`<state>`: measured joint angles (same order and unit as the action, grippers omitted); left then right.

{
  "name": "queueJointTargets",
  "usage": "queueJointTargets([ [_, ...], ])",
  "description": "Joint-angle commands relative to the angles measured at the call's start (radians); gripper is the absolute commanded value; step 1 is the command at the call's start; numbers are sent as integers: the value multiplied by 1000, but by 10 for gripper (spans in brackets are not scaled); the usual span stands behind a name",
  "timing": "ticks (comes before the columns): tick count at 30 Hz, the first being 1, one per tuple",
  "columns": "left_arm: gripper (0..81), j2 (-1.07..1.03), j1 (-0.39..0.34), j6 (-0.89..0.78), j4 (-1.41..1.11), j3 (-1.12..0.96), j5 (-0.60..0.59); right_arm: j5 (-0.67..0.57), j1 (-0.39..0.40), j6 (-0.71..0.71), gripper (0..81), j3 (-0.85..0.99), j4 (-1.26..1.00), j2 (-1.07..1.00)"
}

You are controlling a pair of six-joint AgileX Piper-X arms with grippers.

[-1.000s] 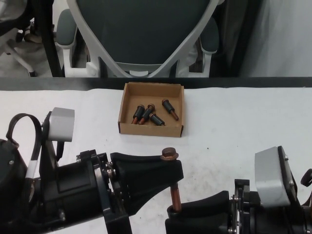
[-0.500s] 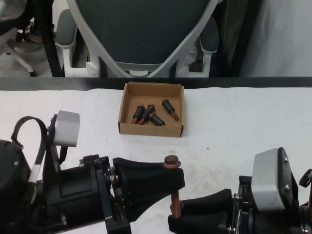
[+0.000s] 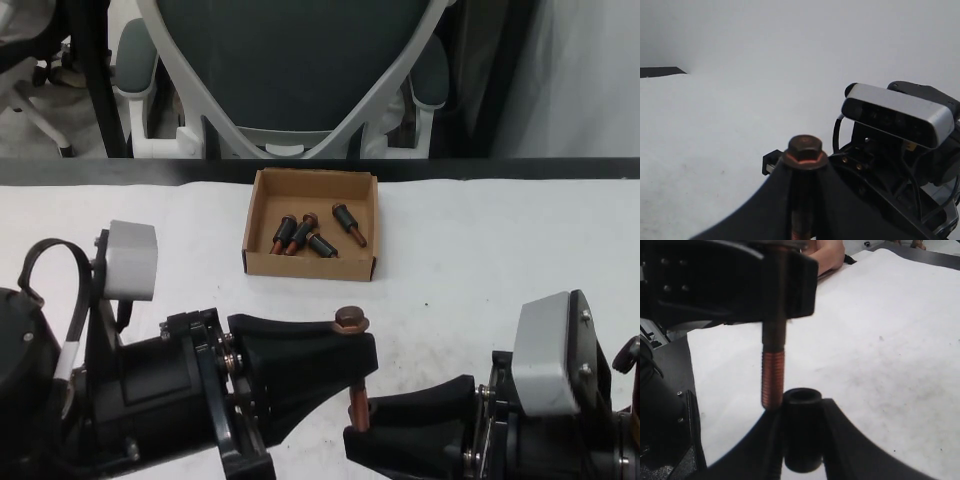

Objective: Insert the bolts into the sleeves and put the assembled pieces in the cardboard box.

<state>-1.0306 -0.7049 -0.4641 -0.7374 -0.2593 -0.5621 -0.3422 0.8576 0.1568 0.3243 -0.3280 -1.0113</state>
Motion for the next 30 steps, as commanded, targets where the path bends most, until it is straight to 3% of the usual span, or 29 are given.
queueJointTargets([
  [1, 8, 5, -4, 19, -30, 1, 15, -23, -2, 0, 3, 22, -35, 12],
  [30, 8, 5, -2, 102, -45, 0, 63, -46, -2, 22, 3, 22, 32, 12],
])
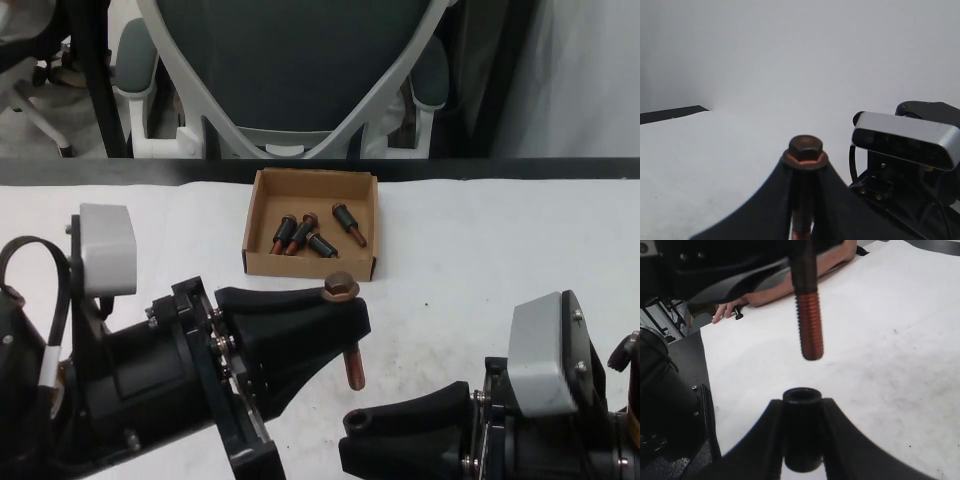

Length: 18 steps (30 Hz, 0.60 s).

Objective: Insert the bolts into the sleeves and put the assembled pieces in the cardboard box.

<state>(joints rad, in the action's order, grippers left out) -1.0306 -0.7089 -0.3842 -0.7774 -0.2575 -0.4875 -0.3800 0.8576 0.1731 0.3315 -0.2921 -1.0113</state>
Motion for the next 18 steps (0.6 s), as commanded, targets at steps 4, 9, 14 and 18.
queueJointTargets([
  [4, 8, 5, 2, 18, 40, 0, -15, -8, -2, 6, 3, 15, -4, 12],
  [9, 8, 5, 2, 1, 40, 0, -38, -8, -2, 6, 3, 15, -4, 12],
  [14, 8, 5, 1, -65, 40, 0, -38, -8, -2, 6, 3, 15, -4, 12],
  [18, 8, 5, 1, -65, 40, 0, -60, -8, -2, 3, 3, 15, -4, 12],
])
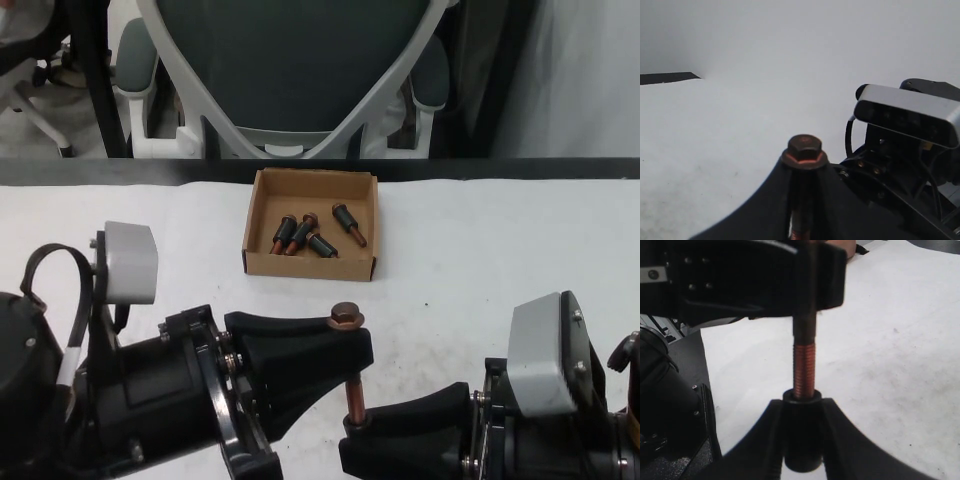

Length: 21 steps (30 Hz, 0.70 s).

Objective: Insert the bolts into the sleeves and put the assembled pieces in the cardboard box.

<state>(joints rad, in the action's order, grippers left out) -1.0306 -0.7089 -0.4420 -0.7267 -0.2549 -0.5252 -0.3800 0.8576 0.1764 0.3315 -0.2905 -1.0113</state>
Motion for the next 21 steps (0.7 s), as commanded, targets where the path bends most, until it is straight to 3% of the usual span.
queueJointTargets([
  [1, 8, 5, 1, -13, -10, -3, -32, -8, -2, -1, 3, 15, -5, 12],
  [21, 8, 5, 1, -133, -10, -3, -135, 34, -2, -56, 3, 17, -78, 12],
])
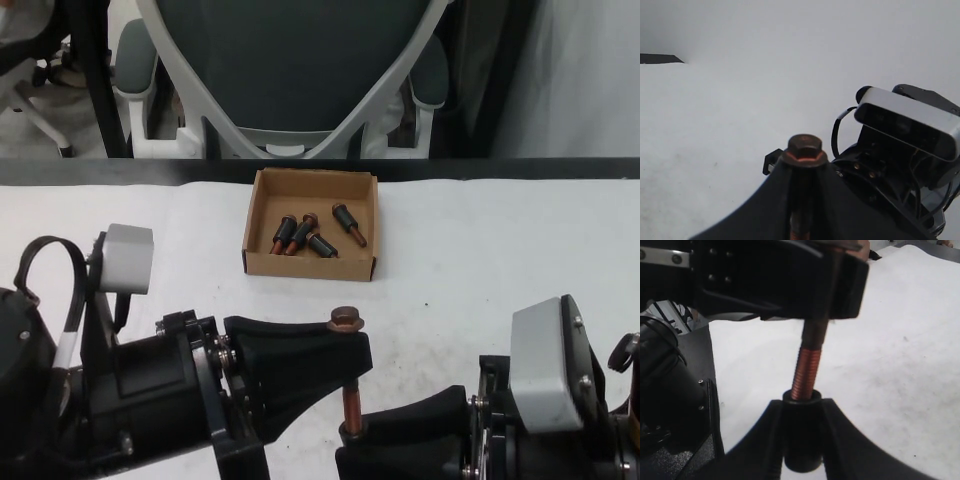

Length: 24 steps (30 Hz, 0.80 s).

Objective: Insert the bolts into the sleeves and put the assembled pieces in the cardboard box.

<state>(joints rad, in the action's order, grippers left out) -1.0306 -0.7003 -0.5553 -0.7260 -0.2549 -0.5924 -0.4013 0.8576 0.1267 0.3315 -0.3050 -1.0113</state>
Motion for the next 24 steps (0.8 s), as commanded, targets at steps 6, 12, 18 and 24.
queueJointTargets([
  [6, 8, 5, -8, 2, -11, -3, -68, 68, -2, -7, 3, 17, -129, 12],
  [12, 8, 5, -8, 33, -11, -3, -68, 68, -2, -7, 3, 17, -150, 14],
  [18, 7, 5, -8, 94, -11, -3, -68, 104, -2, -7, 3, 17, -156, 49],
  [24, 206, 5, -8, 186, -11, -3, -60, 115, -2, -7, 3, 17, -156, 80],
])
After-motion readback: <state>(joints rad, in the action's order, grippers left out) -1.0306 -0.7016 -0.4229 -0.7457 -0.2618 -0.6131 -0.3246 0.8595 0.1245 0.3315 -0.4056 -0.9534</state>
